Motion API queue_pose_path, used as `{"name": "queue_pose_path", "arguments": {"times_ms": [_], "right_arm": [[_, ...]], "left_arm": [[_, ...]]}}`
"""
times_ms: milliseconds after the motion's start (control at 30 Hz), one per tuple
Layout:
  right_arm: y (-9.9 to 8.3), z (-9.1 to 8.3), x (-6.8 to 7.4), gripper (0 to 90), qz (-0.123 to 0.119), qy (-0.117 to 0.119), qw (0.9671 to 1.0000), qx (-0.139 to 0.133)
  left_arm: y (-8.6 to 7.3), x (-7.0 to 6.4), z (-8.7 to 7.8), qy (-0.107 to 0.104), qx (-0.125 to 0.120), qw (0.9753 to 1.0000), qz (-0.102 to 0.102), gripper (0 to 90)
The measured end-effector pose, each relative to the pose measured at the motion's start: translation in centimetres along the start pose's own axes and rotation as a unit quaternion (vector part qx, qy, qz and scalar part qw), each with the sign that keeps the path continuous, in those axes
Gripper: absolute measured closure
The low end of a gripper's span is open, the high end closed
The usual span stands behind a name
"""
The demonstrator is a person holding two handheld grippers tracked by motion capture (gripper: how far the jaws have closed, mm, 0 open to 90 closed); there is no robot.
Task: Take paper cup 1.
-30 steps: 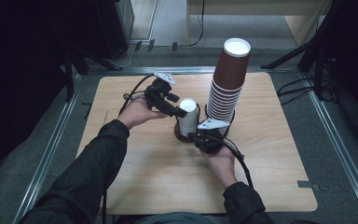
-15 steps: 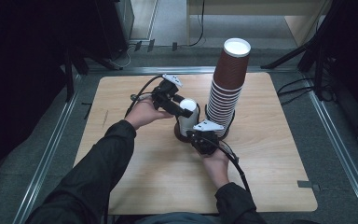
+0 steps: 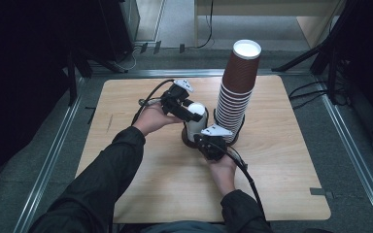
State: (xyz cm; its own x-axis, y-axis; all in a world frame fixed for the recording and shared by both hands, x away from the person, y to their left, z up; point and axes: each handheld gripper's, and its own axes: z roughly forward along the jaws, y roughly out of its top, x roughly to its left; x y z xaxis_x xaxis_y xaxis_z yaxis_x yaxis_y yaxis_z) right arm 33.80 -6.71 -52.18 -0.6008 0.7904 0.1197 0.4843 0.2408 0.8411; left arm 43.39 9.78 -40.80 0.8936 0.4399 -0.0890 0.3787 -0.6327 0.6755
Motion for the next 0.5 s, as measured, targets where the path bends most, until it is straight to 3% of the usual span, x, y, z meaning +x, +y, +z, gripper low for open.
{"name": "queue_pose_path", "arguments": {"times_ms": [167,500], "right_arm": [[-0.11,0.04,-0.03,89.9,-0.007,-0.003,1.0000,0.003],[-0.07,0.03,-0.06,89.9,-0.008,-0.001,1.0000,0.004]], "left_arm": [[0.06,-0.34,-0.16,0.014,0.001,0.9998,0.015,34.3],[0.07,-0.52,-0.38,0.019,0.002,0.9996,0.021,35.0]]}}
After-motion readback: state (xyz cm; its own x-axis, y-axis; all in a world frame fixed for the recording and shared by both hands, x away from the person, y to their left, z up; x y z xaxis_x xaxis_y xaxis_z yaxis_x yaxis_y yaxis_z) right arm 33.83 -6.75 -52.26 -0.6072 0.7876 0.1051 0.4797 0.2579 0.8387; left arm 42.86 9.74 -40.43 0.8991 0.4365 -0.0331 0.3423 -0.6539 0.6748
